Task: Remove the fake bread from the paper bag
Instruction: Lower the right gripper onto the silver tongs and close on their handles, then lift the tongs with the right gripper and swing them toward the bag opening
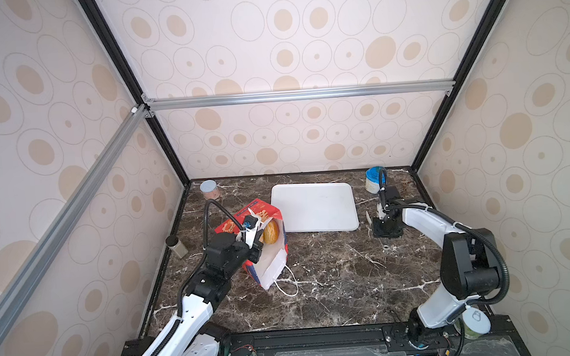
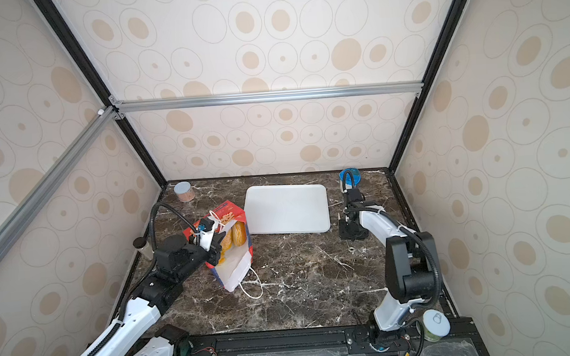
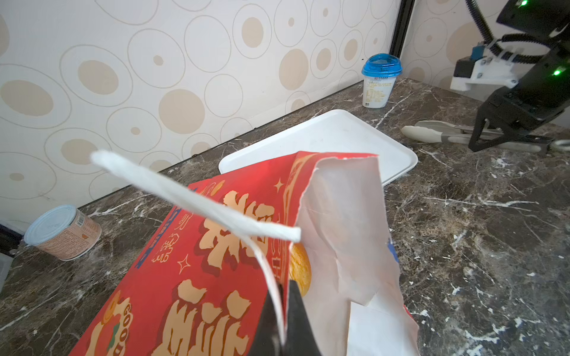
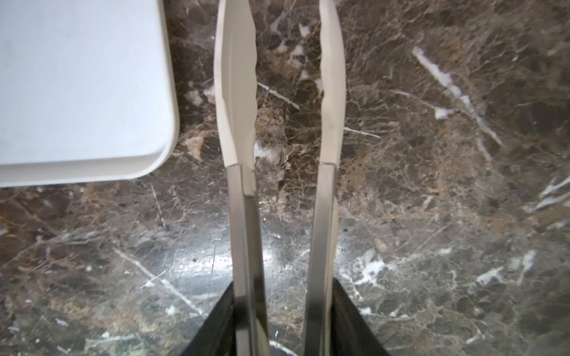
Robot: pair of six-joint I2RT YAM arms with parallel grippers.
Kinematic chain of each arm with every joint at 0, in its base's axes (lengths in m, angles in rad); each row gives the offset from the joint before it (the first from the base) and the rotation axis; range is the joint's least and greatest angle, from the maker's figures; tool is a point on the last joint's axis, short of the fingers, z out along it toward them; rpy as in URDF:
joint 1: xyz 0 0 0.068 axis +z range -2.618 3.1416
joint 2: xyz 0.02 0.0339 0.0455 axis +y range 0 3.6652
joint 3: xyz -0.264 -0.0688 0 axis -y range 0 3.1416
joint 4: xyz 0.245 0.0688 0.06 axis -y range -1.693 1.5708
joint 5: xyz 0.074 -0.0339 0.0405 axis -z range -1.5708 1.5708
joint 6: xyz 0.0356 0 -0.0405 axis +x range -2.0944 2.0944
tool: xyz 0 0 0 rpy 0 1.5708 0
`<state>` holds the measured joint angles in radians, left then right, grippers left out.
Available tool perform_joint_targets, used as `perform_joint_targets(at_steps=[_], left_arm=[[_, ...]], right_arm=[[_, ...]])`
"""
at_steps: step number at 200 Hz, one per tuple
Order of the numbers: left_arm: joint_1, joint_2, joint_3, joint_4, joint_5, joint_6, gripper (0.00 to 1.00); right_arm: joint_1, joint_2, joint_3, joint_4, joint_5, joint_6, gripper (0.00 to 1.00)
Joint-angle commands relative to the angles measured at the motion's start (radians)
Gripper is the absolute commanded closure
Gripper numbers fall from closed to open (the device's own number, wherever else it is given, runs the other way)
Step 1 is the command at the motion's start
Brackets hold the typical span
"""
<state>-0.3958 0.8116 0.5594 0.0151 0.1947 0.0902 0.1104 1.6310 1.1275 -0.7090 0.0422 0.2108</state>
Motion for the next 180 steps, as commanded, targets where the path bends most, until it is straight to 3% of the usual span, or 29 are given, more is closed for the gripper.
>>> perform_joint_targets(at_steps=[1,150,180], left_arm=[[-0.008,-0.009,0.035,0.079,-0.003,-0.012,1.0],[-0.008,-0.032,0.048,0.072,-0.023,-0.03,1.0],[-0.008,-0.029,0.055,0.071,-0.016,-0.03,1.0]], right_arm=[[0.008,-0.044,0.017,-0.085,-0.017,-0.019,0.57],[0.009,-0.172,0.126,-0.292,-0.166,-0.044,0.58],[0.009,-0.197,0.19,-0.371,-0.3,-0.045,0.58]])
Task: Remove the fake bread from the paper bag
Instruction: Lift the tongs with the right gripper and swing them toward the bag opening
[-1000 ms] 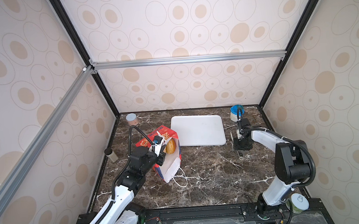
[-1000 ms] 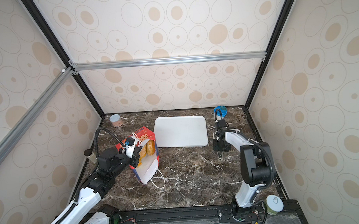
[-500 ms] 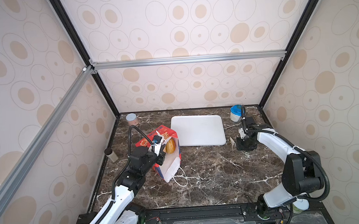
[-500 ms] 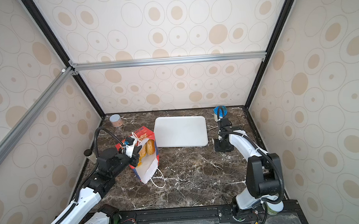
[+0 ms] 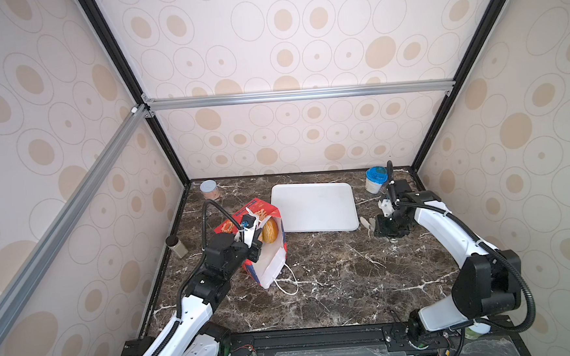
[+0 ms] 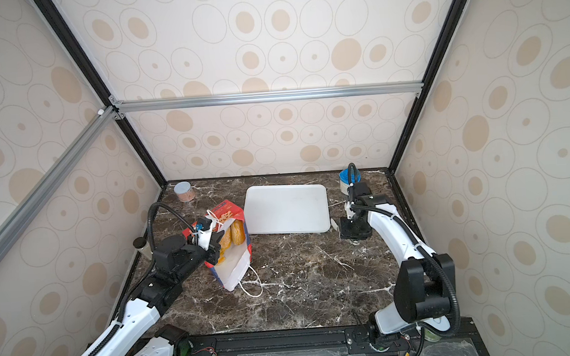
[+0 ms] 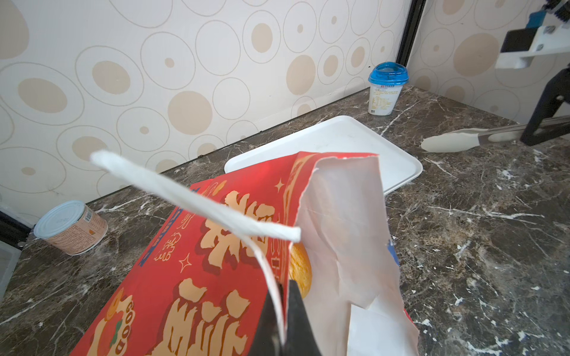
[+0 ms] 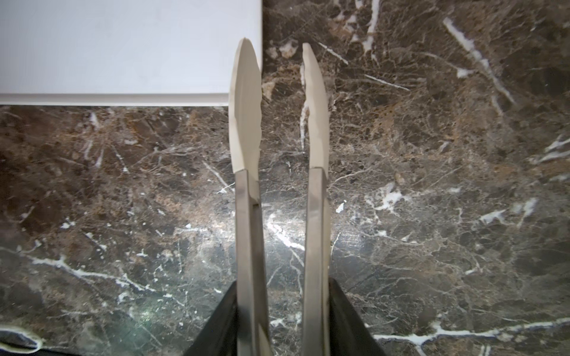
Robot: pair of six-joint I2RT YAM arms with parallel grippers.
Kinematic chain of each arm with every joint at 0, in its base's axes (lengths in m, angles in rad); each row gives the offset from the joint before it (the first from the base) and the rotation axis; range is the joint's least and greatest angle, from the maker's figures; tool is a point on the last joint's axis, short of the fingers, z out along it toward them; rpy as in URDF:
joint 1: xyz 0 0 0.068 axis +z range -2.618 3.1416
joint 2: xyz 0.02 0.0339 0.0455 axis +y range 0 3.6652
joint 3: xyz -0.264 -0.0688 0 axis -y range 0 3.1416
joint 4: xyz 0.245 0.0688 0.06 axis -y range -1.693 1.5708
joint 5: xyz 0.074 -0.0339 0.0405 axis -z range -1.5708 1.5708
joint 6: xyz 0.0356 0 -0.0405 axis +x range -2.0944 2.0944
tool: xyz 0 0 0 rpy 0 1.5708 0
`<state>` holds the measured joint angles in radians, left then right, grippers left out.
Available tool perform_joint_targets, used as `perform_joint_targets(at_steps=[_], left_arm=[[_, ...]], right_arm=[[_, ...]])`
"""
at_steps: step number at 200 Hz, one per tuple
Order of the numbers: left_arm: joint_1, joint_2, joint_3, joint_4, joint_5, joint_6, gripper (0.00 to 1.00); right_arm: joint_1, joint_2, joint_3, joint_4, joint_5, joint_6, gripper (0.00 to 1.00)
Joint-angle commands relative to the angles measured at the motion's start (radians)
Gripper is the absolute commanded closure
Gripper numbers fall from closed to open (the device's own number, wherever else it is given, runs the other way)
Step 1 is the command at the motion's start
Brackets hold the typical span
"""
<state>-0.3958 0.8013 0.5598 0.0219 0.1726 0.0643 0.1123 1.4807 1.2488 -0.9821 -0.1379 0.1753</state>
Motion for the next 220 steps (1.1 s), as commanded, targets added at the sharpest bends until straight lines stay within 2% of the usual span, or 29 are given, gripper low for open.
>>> perform_joint_targets(at_steps=[1,57,98,106,125,160,193,220], left_arm=[[-0.008,-0.018,0.055,0.064,0.007,-0.005,1.0],[-0.008,0.02,0.08,0.062,0.007,0.005,1.0],[-0.008,0.052,0.097,0.066,0.013,0.004,1.0],[-0.008,0.053,0.1,0.06,0.011,0.006,1.0],[-0.008,0.06,0.107,0.046,0.017,0.014,1.0],[-0.008,0.07,0.12,0.032,0.021,0.015,1.0],[-0.008,0.084,0.15,0.0,0.01,0.011,1.0],[-0.008,0.104,0.18,-0.045,-0.006,0.0,1.0]], right_arm=[[0.007,-0.047,0.07,-0.101,-0.126,-0.009,0.58],[0.057,-0.1,0.116,-0.181,-0.462,0.037,0.58],[0.161,-0.173,0.094,-0.179,-0.593,0.12,0.58],[0.22,-0.187,0.088,-0.169,-0.616,0.142,0.58],[0.318,-0.21,0.08,-0.134,-0.65,0.21,0.59],[0.463,-0.236,0.025,0.05,-0.699,0.372,0.59],[0.571,-0.194,-0.006,0.257,-0.681,0.497,0.58],[0.617,-0.114,0.04,0.342,-0.64,0.526,0.58]])
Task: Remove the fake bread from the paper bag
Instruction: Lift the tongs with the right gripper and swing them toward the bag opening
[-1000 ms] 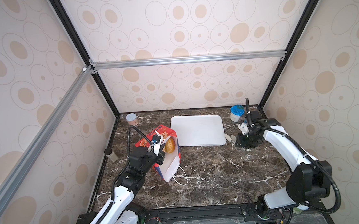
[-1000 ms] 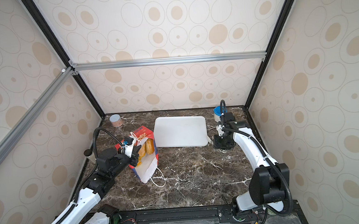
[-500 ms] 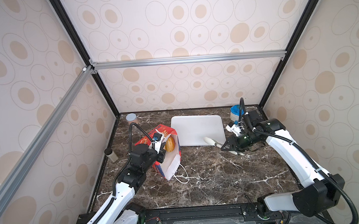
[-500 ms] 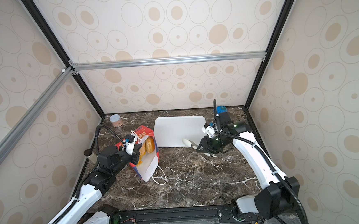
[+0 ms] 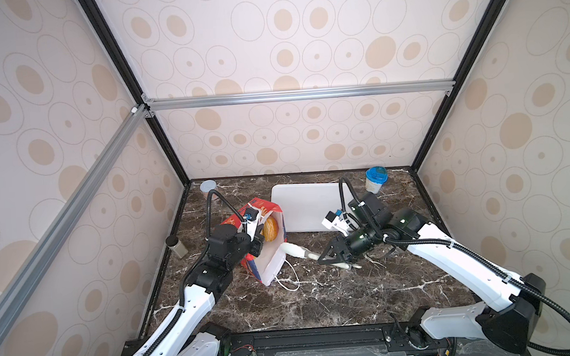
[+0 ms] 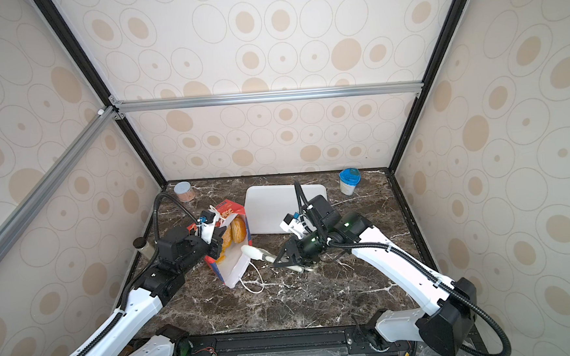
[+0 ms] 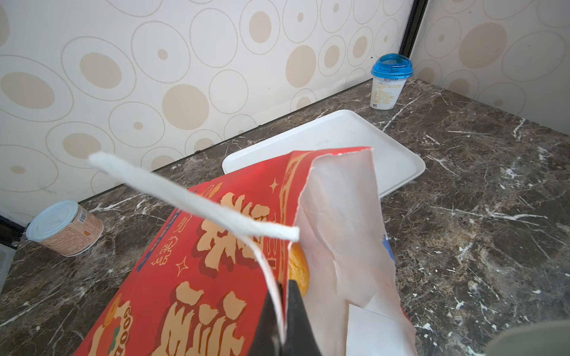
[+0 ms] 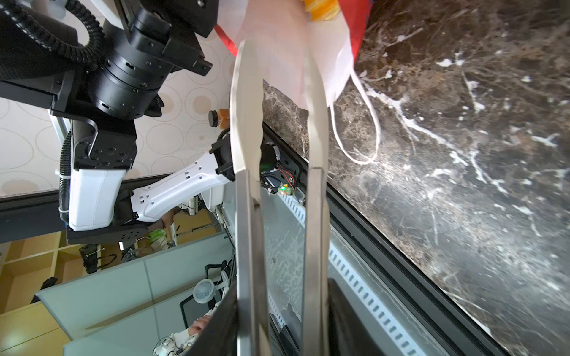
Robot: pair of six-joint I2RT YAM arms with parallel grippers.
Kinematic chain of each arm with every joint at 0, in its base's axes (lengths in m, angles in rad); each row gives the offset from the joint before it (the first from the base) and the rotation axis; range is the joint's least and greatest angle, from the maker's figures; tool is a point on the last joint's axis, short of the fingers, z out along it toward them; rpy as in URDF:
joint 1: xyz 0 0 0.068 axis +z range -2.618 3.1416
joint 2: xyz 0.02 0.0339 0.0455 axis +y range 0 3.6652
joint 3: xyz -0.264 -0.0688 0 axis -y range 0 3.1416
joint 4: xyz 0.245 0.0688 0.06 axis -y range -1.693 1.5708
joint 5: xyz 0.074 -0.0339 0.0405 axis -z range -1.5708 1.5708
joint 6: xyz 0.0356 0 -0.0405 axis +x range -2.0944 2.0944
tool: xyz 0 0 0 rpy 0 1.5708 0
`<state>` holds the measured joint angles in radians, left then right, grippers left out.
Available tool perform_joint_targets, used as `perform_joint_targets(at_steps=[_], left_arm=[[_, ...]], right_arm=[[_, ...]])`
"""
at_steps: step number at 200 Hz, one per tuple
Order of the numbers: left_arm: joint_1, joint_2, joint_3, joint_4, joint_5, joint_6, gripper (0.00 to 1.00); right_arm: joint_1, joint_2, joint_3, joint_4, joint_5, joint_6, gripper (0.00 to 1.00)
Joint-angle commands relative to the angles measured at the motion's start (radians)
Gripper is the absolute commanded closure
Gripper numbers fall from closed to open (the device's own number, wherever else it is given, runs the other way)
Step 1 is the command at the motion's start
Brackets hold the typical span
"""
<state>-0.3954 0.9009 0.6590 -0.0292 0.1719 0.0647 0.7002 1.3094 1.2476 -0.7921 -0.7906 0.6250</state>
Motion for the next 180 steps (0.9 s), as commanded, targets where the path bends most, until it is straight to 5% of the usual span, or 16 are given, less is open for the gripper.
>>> perform_joint_targets(at_steps=[1,106,180], left_arm=[[-0.008,0.005,0.082,0.003,-0.006,0.0,1.0],[-0.013,0.105,0.2,-0.147,0.006,-0.046,1.0],[-0.016,0.119,0.215,-0.147,0.034,-0.058,1.0]], right_arm=[[0.031,0.061,0.046,0.152,0.014,0.075,0.58],[0.055,0.319,0.322,-0.092,0.308,-0.067,0.57],[0.055,0.429,0.471,-0.259,0.39,-0.136,0.56]])
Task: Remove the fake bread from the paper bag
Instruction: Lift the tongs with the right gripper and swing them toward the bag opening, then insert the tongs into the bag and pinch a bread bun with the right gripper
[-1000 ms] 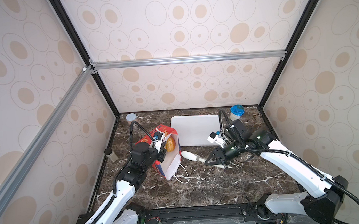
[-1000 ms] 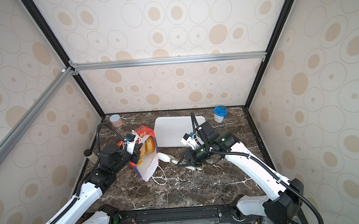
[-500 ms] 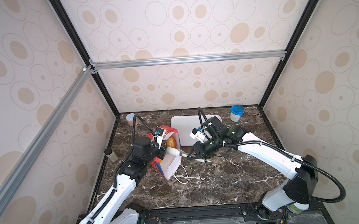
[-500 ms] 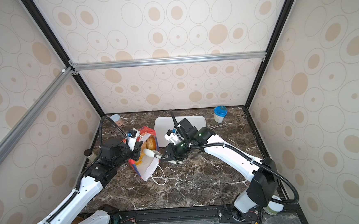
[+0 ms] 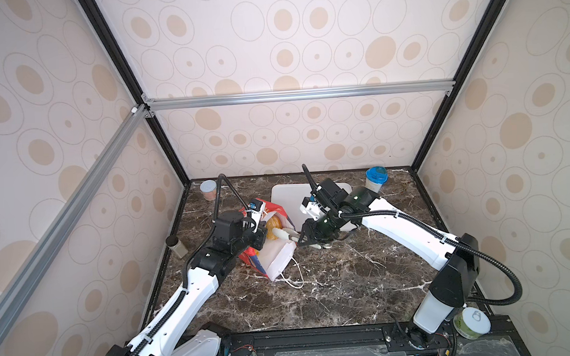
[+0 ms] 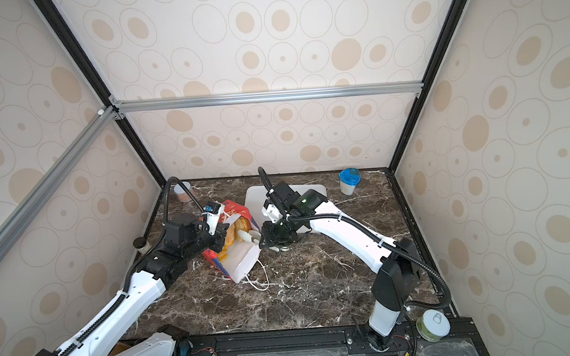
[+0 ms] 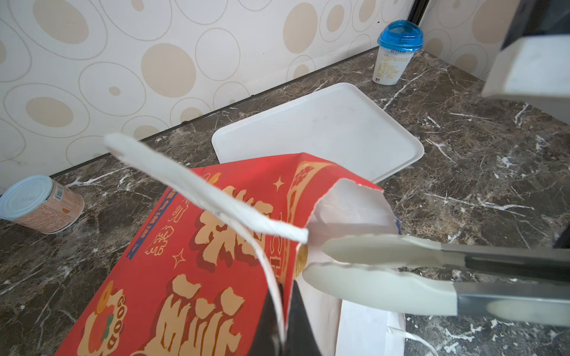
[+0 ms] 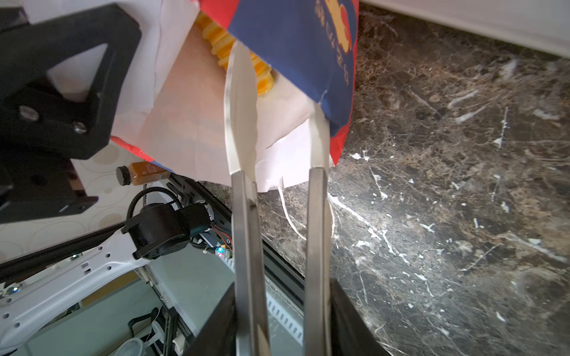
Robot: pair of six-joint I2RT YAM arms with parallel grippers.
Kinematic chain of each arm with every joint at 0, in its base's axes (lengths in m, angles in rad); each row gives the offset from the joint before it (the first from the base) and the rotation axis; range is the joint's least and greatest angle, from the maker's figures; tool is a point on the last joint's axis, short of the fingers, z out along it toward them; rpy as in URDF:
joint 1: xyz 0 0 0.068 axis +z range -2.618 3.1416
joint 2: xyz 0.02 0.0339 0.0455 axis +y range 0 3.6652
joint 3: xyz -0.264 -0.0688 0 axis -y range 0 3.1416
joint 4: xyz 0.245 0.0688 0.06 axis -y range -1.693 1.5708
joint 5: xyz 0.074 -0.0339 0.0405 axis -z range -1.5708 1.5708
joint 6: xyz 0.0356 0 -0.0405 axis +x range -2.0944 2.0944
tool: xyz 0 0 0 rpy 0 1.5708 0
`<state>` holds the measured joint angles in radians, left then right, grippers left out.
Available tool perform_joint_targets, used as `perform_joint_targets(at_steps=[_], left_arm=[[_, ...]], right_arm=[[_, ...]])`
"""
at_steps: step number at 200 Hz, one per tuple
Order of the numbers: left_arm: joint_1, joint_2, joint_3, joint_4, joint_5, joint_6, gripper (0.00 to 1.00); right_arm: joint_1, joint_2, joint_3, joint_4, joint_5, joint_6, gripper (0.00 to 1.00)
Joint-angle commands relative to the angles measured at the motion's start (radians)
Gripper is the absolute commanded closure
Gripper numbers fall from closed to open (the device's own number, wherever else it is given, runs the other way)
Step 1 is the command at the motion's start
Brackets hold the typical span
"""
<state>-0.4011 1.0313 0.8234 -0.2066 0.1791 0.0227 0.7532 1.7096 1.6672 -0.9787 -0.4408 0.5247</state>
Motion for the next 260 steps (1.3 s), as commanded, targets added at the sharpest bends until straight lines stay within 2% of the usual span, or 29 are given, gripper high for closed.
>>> perform_joint_targets(at_steps=[1,97,154,177,185,193,214,260], left_arm=[[-0.01,-0.011,0.051,0.031,0.028,-0.016,1.0],[-0.019,-0.025,0.04,0.072,0.112,-0.028,1.0],[-0.022,-0.058,0.021,0.062,0.134,-0.024,1.0],[-0.021,-0.07,0.014,0.063,0.126,-0.026,1.0],[-0.021,-0.072,0.013,0.065,0.122,-0.027,1.0],[-0.022,-0.072,0.011,0.066,0.115,-0.03,1.0],[-0.022,-0.07,0.0,0.076,0.099,-0.045,1.0],[-0.021,-0.016,0.001,0.114,0.083,-0.084,1.0]], right_arm=[[0.002,0.029,0.052,-0.072,0.04,-0.037,0.56],[0.001,0.164,0.172,-0.112,0.052,-0.086,0.54],[0.002,0.223,0.193,-0.1,0.035,-0.104,0.6],[0.001,0.231,0.198,-0.095,0.025,-0.112,0.71],[0.002,0.229,0.197,-0.096,0.028,-0.116,0.87],[0.001,0.224,0.195,-0.099,0.034,-0.121,0.95],[0.001,0.194,0.175,-0.1,0.042,-0.139,1.0],[0.002,0.089,0.097,-0.106,0.02,-0.183,1.0]])
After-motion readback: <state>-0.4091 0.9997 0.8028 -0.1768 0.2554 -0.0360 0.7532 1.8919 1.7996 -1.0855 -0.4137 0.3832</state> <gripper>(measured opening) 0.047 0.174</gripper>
